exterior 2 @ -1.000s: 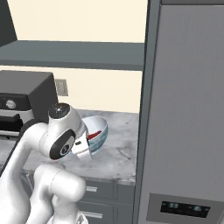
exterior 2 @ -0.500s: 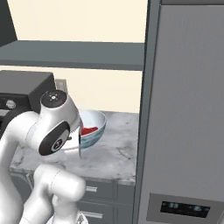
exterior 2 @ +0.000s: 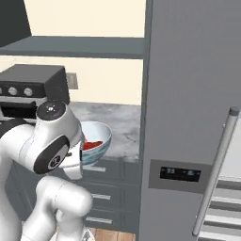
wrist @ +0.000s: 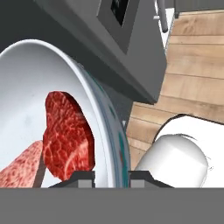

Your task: Place the bowl with the cucumber and lime on the top shelf of the fridge. Place the bowl with the steaks on the second highest shelf of the fridge.

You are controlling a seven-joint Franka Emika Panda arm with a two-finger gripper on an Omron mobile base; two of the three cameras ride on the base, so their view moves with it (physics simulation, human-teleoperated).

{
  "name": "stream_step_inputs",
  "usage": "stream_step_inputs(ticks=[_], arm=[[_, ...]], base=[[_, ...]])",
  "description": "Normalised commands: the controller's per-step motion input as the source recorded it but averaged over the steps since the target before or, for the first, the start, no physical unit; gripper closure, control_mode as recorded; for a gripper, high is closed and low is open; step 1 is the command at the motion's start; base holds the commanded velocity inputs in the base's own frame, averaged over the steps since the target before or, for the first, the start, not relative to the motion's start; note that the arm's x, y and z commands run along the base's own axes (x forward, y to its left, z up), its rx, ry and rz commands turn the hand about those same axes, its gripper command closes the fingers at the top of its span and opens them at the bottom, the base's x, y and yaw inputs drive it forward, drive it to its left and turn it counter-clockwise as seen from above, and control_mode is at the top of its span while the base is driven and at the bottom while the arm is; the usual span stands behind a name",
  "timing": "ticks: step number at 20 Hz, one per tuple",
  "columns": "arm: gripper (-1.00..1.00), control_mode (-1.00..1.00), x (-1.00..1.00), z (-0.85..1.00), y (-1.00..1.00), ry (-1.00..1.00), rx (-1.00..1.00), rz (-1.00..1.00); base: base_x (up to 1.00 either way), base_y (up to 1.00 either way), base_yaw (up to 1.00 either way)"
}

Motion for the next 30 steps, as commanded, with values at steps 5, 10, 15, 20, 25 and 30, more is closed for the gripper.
stream_step_inputs(ticks=[5,10,15,20,25,30], arm=[[1.00,1.00,0.00,0.00,0.00,0.00,0.00,0.00],[1.00,1.00,0.00,0.00,0.00,0.00,0.00,0.00],[1.00,1.00,0.00,0.00,0.00,0.00,0.00,0.00],[1.00,1.00,0.00,0.00,0.00,0.00,0.00,0.00],[1.00,1.00,0.00,0.00,0.00,0.00,0.00,0.00],[1.00,-1.00,0.55,-0.40,-0.08,0.00,-0.04,-0.02]], base=[[-0.32,-1.00,-0.04],[-0.02,-1.00,-0.13],[-0.07,-1.00,-0.15],[0.42,-0.79,-0.17],[0.72,-0.11,-0.03],[0.31,0.00,0.00]])
